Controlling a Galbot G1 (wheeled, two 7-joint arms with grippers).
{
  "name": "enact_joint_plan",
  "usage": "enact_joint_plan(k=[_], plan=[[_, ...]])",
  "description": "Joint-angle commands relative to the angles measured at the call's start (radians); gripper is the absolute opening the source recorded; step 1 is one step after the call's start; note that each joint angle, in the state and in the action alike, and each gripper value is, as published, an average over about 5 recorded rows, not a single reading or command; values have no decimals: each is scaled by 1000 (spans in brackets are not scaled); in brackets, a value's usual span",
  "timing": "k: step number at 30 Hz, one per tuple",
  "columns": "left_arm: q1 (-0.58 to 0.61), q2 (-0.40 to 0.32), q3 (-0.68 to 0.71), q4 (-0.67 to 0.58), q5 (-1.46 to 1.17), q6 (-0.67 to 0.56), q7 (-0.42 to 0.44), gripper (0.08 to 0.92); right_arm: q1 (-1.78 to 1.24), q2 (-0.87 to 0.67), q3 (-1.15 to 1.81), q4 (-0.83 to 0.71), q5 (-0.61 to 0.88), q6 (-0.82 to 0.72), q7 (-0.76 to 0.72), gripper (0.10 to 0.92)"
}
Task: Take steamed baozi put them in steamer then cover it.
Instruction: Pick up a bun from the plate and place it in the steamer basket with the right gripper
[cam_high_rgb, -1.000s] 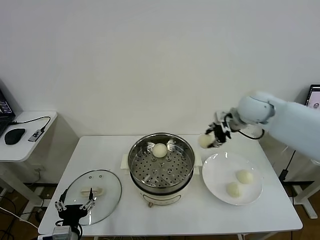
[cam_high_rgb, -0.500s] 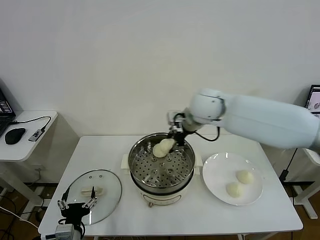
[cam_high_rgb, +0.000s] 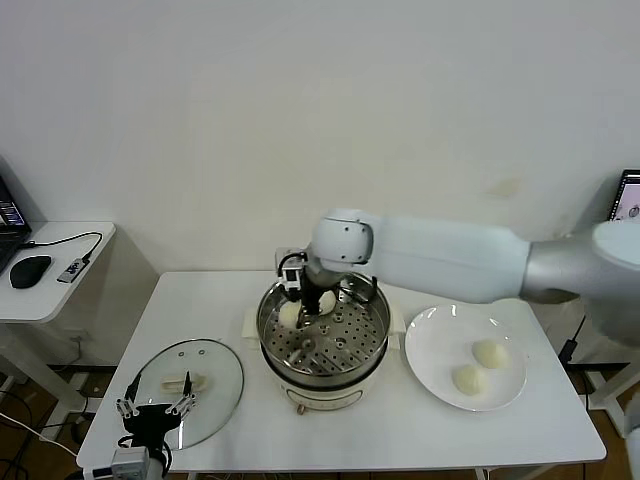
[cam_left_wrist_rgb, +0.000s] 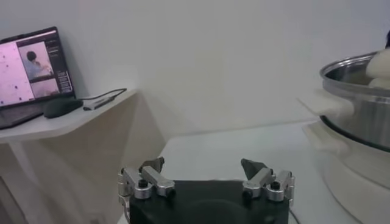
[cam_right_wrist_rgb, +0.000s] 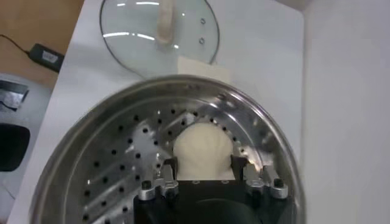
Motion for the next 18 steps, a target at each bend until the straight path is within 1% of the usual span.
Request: enact_joint_plan(k=[1, 6, 8, 13, 16, 18], plan=[[0, 1, 0, -2, 0, -1, 0, 823, -48, 70, -4, -64, -1, -17, 15, 551], [-1, -2, 2, -3, 0, -2, -1, 823, -68, 72, 6, -82, -9, -16, 34, 555], [-1, -3, 4, -4, 1, -2, -1, 823, -69, 70, 13, -81, -8, -15, 38, 579], [-1, -6, 6, -5, 2, -1, -1, 823, -23, 29, 20, -34, -7, -15, 3, 714], [0, -5, 5, -6, 2, -2, -2, 823, 46, -30, 19, 9, -46, 17, -84, 786], [1, -4, 3, -8, 1, -2, -2, 823, 99, -88, 14, 41, -99, 56, -157, 809]])
